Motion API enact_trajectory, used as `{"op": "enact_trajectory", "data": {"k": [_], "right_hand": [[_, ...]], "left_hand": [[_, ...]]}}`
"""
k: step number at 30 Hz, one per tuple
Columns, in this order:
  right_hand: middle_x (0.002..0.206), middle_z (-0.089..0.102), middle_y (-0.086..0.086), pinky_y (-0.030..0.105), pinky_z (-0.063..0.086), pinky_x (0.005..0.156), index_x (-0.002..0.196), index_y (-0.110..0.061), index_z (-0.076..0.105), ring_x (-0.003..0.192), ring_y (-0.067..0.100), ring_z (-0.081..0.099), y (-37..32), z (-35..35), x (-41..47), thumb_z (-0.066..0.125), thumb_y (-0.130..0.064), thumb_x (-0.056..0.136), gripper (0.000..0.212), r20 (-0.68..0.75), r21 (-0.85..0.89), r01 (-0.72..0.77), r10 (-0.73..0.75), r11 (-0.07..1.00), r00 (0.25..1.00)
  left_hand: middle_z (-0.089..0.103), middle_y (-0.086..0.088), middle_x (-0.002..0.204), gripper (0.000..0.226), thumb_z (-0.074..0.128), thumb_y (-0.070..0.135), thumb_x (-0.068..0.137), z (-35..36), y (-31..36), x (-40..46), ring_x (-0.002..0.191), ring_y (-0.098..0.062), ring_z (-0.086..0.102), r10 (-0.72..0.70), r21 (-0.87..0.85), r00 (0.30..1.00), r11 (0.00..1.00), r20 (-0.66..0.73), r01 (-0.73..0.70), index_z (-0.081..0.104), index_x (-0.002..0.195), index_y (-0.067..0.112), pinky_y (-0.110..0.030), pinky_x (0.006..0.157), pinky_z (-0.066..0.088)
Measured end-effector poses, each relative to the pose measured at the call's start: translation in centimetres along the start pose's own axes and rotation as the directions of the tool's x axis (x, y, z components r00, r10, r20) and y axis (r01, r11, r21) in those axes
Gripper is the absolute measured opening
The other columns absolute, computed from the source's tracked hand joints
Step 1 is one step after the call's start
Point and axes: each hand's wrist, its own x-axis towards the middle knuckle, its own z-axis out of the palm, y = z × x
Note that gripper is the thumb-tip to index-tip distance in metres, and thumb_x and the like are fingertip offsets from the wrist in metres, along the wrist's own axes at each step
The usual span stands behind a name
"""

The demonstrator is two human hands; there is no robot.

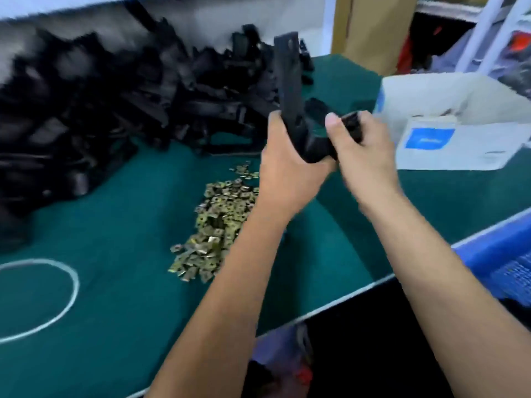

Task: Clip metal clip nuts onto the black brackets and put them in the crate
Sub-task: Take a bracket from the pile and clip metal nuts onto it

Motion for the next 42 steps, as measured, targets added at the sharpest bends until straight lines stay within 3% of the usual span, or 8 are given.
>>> {"op": "enact_trajectory", "data": {"k": [4, 8, 10, 15, 20, 27, 33, 42], "right_hand": [[0.094, 0.069, -0.002, 0.037, 0.049, 0.078, 0.101, -0.018, 0.067, 0.09, 0.016, 0.064, -4.1, 11.2, -3.3, 0.056, -0.056, 0.1, 0.04, 0.436, 0.027, -0.143, 0.117, 0.989, 0.892], [0.106, 0.057, 0.016, 0.036, 0.052, 0.095, 0.134, -0.006, 0.062, 0.094, 0.033, 0.053, -9.1, 19.6, -7.4, 0.058, -0.063, 0.096, 0.068, 0.913, 0.173, -0.685, 0.145, 0.708, 0.381], [0.089, 0.054, 0.009, 0.031, 0.049, 0.085, 0.118, -0.011, 0.067, 0.084, 0.029, 0.048, -10.2, 22.0, -7.9, 0.058, -0.065, 0.096, 0.059, 0.936, 0.19, -0.718, 0.096, 0.67, 0.338], [0.108, 0.073, 0.006, 0.038, 0.061, 0.086, 0.11, -0.018, 0.067, 0.093, 0.013, 0.068, -8.1, 21.6, -5.2, 0.061, -0.033, 0.104, 0.018, 0.854, 0.148, -0.105, -0.073, 0.983, 0.514], [0.09, 0.074, -0.022, 0.017, 0.051, 0.073, 0.094, -0.039, 0.076, 0.079, -0.006, 0.067, -6.9, 18.3, -4.3, 0.085, -0.043, 0.081, 0.016, 1.0, 0.003, 0.607, -0.001, 0.794, -0.004], [0.077, 0.07, -0.021, 0.014, 0.043, 0.058, 0.079, -0.035, 0.076, 0.069, -0.005, 0.062, -7.6, 18.9, -6.1, 0.085, -0.036, 0.081, 0.009, 0.994, 0.026, 0.721, 0.061, 0.692, -0.094], [0.082, 0.074, -0.018, 0.011, 0.046, 0.065, 0.085, -0.031, 0.072, 0.073, -0.003, 0.067, -6.3, 18.5, -5.0, 0.078, -0.027, 0.091, 0.01, 0.997, 0.048, 0.63, -0.076, 0.775, 0.018], [0.083, 0.074, 0.004, 0.026, 0.061, 0.075, 0.098, -0.008, 0.075, 0.079, 0.022, 0.077, -2.2, 17.8, -3.2, 0.067, 0.007, 0.094, 0.018, 0.692, 0.39, -0.144, -0.186, 0.909, 0.697]], "left_hand": [[0.057, 0.017, 0.092, 0.056, 0.082, 0.015, 0.07, -11.4, -3.4, 0.5, 0.076, 0.006, 0.059, -0.082, 0.107, 0.858, 0.982, -0.506, 0.156, 0.043, 0.11, 0.018, -0.021, 0.074, 0.049], [0.056, 0.02, 0.096, 0.057, 0.078, 0.009, 0.069, -18.2, -3.7, -0.2, 0.081, 0.014, 0.059, 0.039, 0.06, 0.581, 0.998, -0.813, 0.016, 0.045, 0.115, 0.013, -0.005, 0.071, 0.044], [0.055, 0.019, 0.098, 0.055, 0.075, 0.004, 0.07, -20.3, -3.5, -0.3, 0.083, 0.015, 0.059, 0.072, 0.06, 0.495, 0.997, -0.866, -0.04, 0.045, 0.116, 0.013, -0.003, 0.07, 0.043], [0.059, 0.003, 0.105, 0.056, 0.074, 0.002, 0.074, -22.4, -5.6, 0.5, 0.074, 0.005, 0.059, -0.093, -0.122, 0.503, 0.992, -0.859, -0.026, 0.045, 0.121, 0.009, -0.016, 0.069, 0.051], [0.062, -0.008, 0.116, 0.058, 0.078, -0.003, 0.075, -20.7, -8.8, 1.4, 0.086, -0.001, 0.063, -0.309, -0.306, 0.63, 0.945, -0.713, 0.117, 0.046, 0.122, 0.009, -0.014, 0.074, 0.052], [0.066, -0.019, 0.113, 0.049, 0.082, 0.009, 0.066, -21.4, -11.0, 1.6, 0.098, -0.028, 0.067, -0.386, -0.384, 0.738, 0.904, -0.553, 0.185, 0.051, 0.104, 0.015, -0.048, 0.088, 0.058], [0.067, -0.007, 0.093, 0.051, 0.08, 0.009, 0.061, -21.8, -10.6, 1.6, 0.087, -0.026, 0.069, -0.483, -0.579, 0.776, 0.793, -0.406, 0.19, 0.05, 0.102, 0.016, -0.042, 0.077, 0.056], [0.073, -0.002, 0.088, 0.051, 0.067, -0.014, 0.081, -19.9, -9.6, 1.1, 0.083, -0.02, 0.073, -0.456, -0.667, 0.884, 0.69, -0.098, 0.282, 0.052, 0.12, 0.016, -0.035, 0.068, 0.058]]}}
